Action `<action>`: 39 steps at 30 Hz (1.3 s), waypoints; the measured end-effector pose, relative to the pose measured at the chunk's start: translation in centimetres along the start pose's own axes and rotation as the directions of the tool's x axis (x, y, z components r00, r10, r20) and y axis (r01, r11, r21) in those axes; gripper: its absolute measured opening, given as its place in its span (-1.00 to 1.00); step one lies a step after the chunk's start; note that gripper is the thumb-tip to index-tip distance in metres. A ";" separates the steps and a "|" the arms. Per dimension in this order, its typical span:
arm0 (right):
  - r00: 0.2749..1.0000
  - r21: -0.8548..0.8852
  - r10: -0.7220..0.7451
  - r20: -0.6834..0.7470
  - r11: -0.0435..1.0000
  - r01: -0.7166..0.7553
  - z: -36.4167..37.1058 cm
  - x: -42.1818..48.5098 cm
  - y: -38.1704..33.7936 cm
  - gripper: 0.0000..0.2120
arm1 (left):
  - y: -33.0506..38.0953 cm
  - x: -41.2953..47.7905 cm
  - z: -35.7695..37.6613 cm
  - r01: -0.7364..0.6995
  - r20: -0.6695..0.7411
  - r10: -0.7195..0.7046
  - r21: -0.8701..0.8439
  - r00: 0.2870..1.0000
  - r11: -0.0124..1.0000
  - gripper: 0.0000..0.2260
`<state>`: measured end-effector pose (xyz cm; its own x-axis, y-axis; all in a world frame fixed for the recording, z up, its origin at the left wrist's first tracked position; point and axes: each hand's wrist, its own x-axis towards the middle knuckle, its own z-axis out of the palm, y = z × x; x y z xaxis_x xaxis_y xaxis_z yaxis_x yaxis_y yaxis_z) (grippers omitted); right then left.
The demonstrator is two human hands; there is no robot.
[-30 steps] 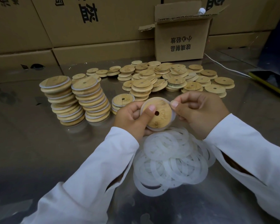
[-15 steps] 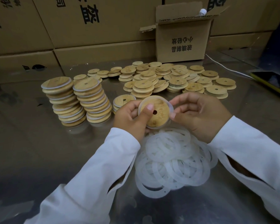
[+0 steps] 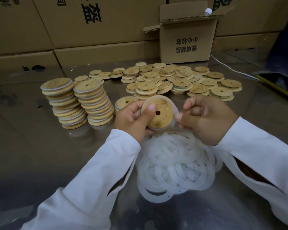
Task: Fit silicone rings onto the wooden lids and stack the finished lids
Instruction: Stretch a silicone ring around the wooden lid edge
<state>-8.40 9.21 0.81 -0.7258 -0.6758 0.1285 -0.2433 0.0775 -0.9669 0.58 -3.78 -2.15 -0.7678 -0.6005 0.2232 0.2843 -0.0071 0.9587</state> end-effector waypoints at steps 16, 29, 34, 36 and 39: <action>0.987 0.342 0.147 0.071 0.925 -0.163 -0.2 -0.3 -1.0 -0.66 | 0.1 0.0 -0.1 0.009 0.041 -0.007 -0.058 0.999 0.998 -0.75; 0.941 0.452 0.292 0.170 0.826 -0.338 -0.5 -0.2 -1.8 -0.63 | 0.5 0.1 -0.4 -0.013 0.064 0.011 0.022 0.998 1.000 -0.92; 0.951 0.435 0.279 0.135 0.845 -0.310 -0.5 -0.2 -1.9 -0.61 | 0.8 0.2 -0.4 -0.065 0.062 0.060 0.090 0.996 0.994 -0.94; 0.957 0.398 0.264 0.123 0.870 -0.291 -0.5 -0.3 -1.9 -0.62 | 0.8 0.1 -0.4 -0.057 0.076 0.051 0.082 0.996 0.995 -0.94; 0.966 0.362 0.237 0.107 0.895 -0.259 -0.4 -0.4 -1.8 -0.61 | 0.7 0.0 -0.5 -0.031 0.077 0.026 0.055 0.997 0.998 -0.92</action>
<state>-7.94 9.62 2.59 -0.6897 -0.7126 -0.1282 0.2033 -0.0206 -0.9789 1.03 -4.21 -1.55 -0.8021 -0.5369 0.2614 0.2757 0.0555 0.9597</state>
